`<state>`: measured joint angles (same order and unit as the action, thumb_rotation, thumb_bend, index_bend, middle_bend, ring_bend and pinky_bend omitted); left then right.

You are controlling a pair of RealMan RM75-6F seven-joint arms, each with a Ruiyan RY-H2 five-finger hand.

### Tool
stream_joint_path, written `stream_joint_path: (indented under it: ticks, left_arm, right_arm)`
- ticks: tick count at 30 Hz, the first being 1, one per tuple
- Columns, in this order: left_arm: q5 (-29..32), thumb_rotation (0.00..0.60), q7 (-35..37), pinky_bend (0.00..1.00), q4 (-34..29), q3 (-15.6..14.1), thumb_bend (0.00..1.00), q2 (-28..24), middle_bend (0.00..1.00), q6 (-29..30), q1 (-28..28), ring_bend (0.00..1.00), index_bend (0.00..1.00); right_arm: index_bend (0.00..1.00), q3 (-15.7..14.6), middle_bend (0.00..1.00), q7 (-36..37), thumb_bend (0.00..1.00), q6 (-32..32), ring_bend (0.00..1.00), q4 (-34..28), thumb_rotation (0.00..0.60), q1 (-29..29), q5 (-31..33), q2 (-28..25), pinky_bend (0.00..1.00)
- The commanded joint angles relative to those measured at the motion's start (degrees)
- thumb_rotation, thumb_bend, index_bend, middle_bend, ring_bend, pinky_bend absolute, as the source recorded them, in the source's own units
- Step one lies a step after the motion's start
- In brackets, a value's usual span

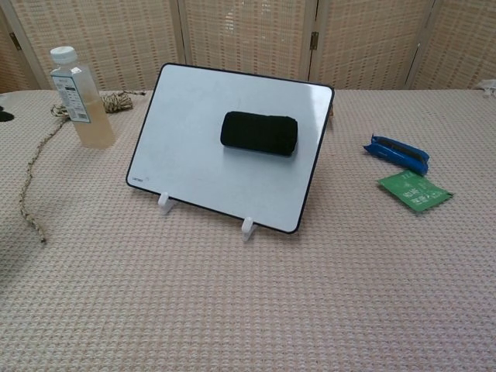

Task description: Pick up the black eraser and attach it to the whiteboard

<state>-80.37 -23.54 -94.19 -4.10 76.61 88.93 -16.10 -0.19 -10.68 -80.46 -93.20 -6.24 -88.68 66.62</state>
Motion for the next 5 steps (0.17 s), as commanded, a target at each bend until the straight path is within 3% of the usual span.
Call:
stream_joint_path:
  ticks: [1, 5]
  left_arm:
    - [-2.53, 0.600, 2.78, 0.00, 2.85, -2.06, 0.22, -1.19, 0.01, 6.81, 5.11, 0.00, 0.03]
    - [-5.22, 0.600, 4.19, 0.00, 2.86, -2.14, 0.22, -1.92, 0.01, 8.28, 6.53, 0.00, 0.02]
  right_arm:
    - [0.00, -0.49, 0.00, -0.30, 0.32, -0.01, 0.00, -0.25, 0.600, 0.17, -0.55, 0.07, 0.00]
    - [0.00, -0.99, 0.00, 0.64, 0.32, -0.23, 0.00, -0.54, 0.600, 0.30, -1.46, -0.60, 0.00]
